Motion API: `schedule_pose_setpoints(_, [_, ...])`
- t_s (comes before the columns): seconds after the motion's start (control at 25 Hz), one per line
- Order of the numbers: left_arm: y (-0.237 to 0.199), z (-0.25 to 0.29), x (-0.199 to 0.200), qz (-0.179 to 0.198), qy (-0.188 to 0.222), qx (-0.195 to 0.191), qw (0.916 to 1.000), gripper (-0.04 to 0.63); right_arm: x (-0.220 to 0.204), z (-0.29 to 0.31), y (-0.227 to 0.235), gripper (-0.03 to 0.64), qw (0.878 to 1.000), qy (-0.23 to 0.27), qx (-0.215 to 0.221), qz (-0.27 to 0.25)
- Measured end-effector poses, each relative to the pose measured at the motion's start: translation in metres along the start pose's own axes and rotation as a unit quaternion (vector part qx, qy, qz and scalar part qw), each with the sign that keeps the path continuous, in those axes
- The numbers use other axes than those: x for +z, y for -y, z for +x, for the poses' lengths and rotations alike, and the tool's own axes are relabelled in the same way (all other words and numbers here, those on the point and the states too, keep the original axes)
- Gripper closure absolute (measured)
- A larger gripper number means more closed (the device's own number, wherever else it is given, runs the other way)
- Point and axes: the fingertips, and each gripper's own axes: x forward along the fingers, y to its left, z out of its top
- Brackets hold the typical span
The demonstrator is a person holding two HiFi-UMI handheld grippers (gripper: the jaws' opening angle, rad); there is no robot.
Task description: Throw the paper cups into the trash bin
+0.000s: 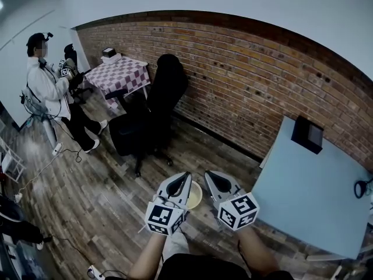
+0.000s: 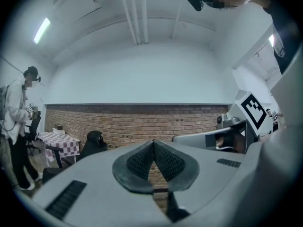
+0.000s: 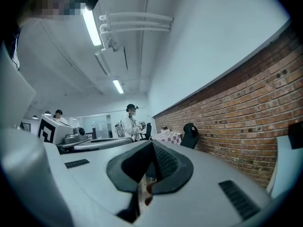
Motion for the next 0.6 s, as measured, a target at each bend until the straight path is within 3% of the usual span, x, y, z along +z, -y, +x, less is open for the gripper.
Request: schedule_pose_setpoints(0.6, [0.073,-0.020,0.021,0.017,0.012,-0.008,0.9998,0.584,0.024,-0.075,-0.015,0.620,1.000,0.026,0.007,-0.009])
